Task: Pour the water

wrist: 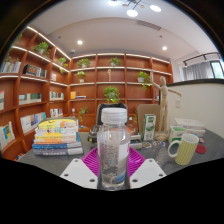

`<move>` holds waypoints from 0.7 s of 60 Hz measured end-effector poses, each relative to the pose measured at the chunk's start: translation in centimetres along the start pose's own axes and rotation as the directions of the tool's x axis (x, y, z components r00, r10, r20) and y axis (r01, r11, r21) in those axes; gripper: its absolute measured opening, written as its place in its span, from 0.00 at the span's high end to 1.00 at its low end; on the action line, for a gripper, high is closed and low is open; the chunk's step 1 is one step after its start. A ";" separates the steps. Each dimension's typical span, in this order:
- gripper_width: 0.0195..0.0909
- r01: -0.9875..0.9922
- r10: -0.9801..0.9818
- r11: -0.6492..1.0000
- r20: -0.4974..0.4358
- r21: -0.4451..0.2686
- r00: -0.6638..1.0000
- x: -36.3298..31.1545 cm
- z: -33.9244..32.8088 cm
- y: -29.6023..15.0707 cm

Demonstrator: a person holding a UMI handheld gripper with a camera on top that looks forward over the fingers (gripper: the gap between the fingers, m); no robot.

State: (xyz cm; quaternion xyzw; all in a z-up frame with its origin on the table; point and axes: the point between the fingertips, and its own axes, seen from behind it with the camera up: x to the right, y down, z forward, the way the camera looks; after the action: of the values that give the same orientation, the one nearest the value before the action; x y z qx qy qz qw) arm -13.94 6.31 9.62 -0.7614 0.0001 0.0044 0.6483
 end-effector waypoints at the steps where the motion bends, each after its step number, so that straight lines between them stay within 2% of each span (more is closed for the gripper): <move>1: 0.79 0.002 -0.002 1.000 0.001 0.000 1.000 0.0 0.0 0.0; 10: 0.79 -0.125 0.125 0.992 -0.006 -0.012 0.992 2.0 -0.1 -0.4; 19: 0.79 -0.466 0.467 0.883 -0.009 0.057 0.884 6.6 0.2 -3.1; 29: 0.79 -0.804 0.802 0.583 0.076 0.114 0.592 10.7 1.1 -6.7; 42: 0.79 -0.985 0.975 0.130 0.164 0.112 0.147 15.1 2.8 -8.0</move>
State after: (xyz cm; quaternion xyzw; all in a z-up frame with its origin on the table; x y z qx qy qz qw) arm 1.15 10.41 16.96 -0.5090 0.4810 0.4456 0.5577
